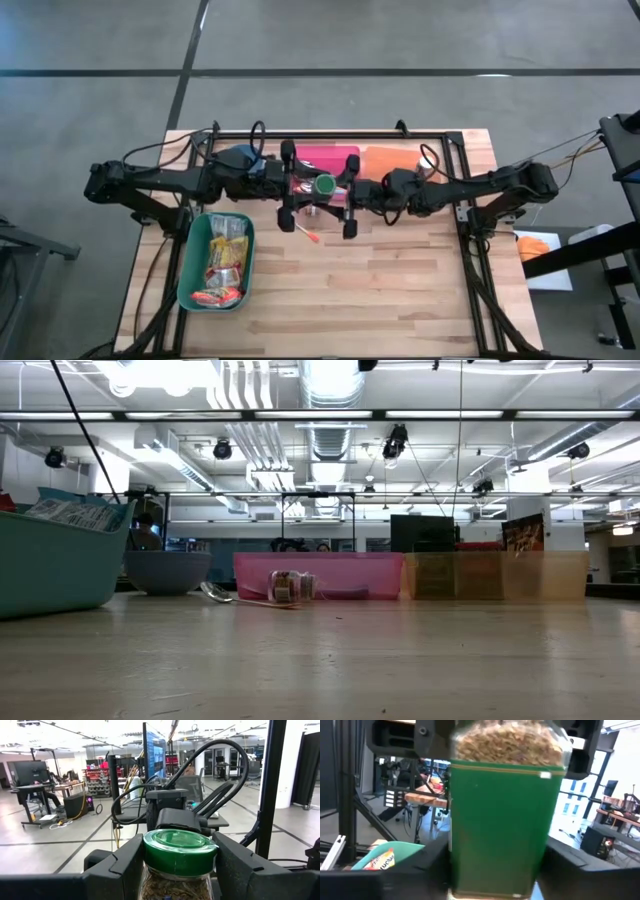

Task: Pick & Place Food Item
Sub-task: Put the green spice bottle into the orange bin

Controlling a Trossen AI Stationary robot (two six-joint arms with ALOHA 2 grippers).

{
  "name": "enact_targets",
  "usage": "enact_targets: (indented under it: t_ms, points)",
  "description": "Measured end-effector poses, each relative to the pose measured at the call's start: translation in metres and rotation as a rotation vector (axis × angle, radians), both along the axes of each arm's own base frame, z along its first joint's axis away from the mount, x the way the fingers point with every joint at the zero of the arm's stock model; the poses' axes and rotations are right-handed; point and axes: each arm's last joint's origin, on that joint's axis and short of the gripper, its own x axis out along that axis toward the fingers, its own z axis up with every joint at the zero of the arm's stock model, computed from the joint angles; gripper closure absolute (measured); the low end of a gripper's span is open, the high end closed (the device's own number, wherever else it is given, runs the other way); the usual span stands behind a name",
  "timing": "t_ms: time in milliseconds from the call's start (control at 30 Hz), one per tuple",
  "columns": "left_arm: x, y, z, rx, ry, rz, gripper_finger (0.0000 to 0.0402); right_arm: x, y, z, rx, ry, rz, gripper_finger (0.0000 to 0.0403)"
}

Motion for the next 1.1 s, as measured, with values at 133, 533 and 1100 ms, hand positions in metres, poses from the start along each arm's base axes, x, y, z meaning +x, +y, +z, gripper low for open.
enact_targets:
  t_ms: [133,533,1100]
  points:
    - [0.000,0.000,0.000,0.011,0.000,-0.005,0.0216,-0.001,0.000,0.002,0.002,-0.004,-0.007,0.0216]
    - [0.000,-0.002,-0.010,0.004,0.104,-0.065,0.0071,-0.001,0.000,0.000,-0.017,0.021,-0.006,0.0216]
    - [0.002,-0.002,-0.019,0.045,0.161,-0.067,0.0159,-0.001,0.004,0.004,-0.025,0.001,0.096,0.0216]
